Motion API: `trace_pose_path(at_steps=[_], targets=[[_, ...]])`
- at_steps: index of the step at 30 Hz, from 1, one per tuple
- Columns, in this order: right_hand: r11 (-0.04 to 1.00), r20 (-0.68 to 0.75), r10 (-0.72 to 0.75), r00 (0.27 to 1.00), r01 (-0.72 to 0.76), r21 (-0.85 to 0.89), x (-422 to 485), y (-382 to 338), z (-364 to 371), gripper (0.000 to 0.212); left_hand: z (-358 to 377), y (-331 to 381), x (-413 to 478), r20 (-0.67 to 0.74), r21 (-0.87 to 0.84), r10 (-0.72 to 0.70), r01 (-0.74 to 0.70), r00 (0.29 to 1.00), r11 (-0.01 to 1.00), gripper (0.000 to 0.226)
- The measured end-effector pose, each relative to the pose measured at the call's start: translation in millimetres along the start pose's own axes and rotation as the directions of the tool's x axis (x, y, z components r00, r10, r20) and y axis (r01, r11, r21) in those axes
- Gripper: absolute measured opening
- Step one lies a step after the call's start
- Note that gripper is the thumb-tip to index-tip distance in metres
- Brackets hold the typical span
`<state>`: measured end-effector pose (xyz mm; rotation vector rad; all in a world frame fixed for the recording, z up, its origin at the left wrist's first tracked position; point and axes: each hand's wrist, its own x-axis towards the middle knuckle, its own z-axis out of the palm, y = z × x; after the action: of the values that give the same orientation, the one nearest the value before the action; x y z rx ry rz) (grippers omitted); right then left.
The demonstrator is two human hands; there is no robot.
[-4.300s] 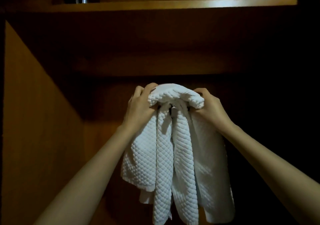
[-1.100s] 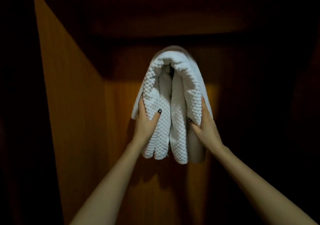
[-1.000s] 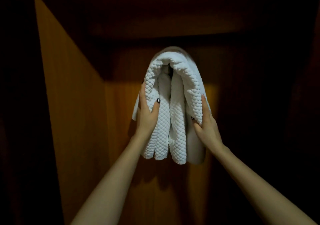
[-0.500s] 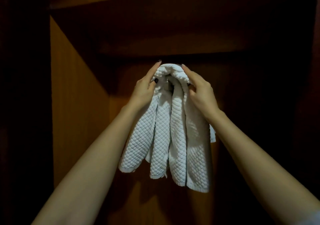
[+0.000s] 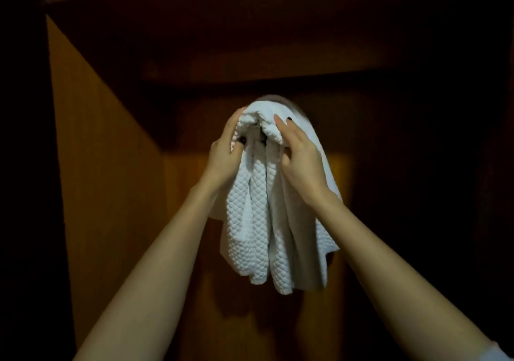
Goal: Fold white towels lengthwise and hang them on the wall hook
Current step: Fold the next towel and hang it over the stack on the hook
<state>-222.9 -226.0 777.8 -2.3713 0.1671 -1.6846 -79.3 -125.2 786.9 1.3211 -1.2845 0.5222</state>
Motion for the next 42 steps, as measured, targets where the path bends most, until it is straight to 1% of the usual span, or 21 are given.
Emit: trace_pose_path(at_steps=[2,4,6,7,9,12,14,15,17,18,20,22,23,25,27,30,32,35,37,39,42], targets=[[0.998,0.021,-0.029,0.999,0.028,0.048,-3,2,-4,0.067,-1,0,-7,0.037,-0.031,-0.024,0.025,0.999,0.999,0.060],[0.994,0.056,-0.029,0.998,0.023,0.104,-8,5,-10,0.070,-1,-6,-20,0.075,-0.094,-0.046,0.053,0.996,0.994,0.075],[0.987,0.060,0.024,0.998,-0.033,0.158,-20,9,-10,0.078,4,-13,-42,0.095,-0.128,-0.117,0.128,0.989,0.983,0.090],[0.980,0.056,0.070,0.996,-0.079,0.185,-31,10,-9,0.082,8,-16,-55,0.098,-0.133,-0.164,0.176,0.982,0.975,0.092],[0.944,0.043,0.183,0.982,-0.187,0.270,-58,15,-1,0.085,15,-25,-84,0.081,-0.144,-0.222,0.231,0.972,0.962,0.088],[0.873,0.022,0.331,0.943,-0.315,0.373,-109,29,12,0.083,17,-44,-124,0.078,-0.174,-0.287,0.296,0.955,0.939,0.077],[0.813,0.053,0.458,0.888,-0.442,0.379,-138,39,22,0.084,14,-56,-140,0.092,-0.101,-0.362,0.371,0.927,0.923,0.076],[0.800,0.059,0.485,0.872,-0.470,0.373,-149,42,26,0.082,13,-61,-146,0.082,-0.051,-0.401,0.405,0.912,0.913,0.074],[0.825,0.039,0.471,0.881,-0.456,0.333,-164,45,30,0.078,16,-64,-152,0.037,-0.015,-0.449,0.450,0.893,0.893,0.063],[0.850,0.029,0.457,0.889,-0.446,0.281,-169,47,31,0.079,19,-64,-154,-0.001,0.007,-0.460,0.460,0.888,0.888,0.054],[0.905,0.034,0.410,0.911,-0.411,0.110,-180,54,31,0.082,25,-68,-161,-0.122,0.116,-0.445,0.458,0.887,0.882,0.037],[0.932,0.027,0.362,0.932,-0.361,-0.035,-188,67,25,0.085,25,-74,-172,-0.234,0.220,-0.401,0.450,0.886,0.866,0.031],[0.934,-0.003,0.351,0.936,-0.351,-0.070,-190,74,20,0.084,24,-77,-178,-0.257,0.239,-0.381,0.440,0.888,0.866,0.032],[0.920,-0.066,0.370,0.927,-0.376,-0.112,-194,84,8,0.082,26,-77,-189,-0.248,0.237,-0.358,0.414,0.900,0.879,0.037],[0.909,-0.074,0.382,0.921,-0.389,-0.152,-204,81,4,0.081,32,-72,-197,-0.214,0.210,-0.354,0.397,0.910,0.894,0.040],[0.927,0.051,0.351,0.935,-0.339,-0.158,-217,66,13,0.082,44,-64,-203,-0.157,0.149,-0.390,0.412,0.907,0.899,0.044],[0.929,0.120,0.351,0.929,-0.329,-0.169,-218,57,20,0.084,46,-61,-204,-0.108,0.094,-0.409,0.419,0.906,0.903,0.050],[0.909,0.128,0.404,0.906,-0.383,-0.163,-221,45,22,0.083,39,-63,-210,-0.067,0.026,-0.435,0.438,0.898,0.899,0.059],[0.889,0.132,0.451,0.883,-0.431,-0.151,-230,30,22,0.081,35,-63,-218,-0.071,0.014,-0.474,0.476,0.877,0.879,0.060],[0.869,0.160,0.486,0.859,-0.456,-0.189,-239,14,25,0.078,33,-60,-228,-0.058,0.001,-0.526,0.527,0.849,0.850,0.060],[0.850,0.209,0.507,0.837,-0.443,-0.286,-251,-6,28,0.078,27,-54,-250,-0.002,0.094,-0.508,0.506,0.861,0.858,0.068]])
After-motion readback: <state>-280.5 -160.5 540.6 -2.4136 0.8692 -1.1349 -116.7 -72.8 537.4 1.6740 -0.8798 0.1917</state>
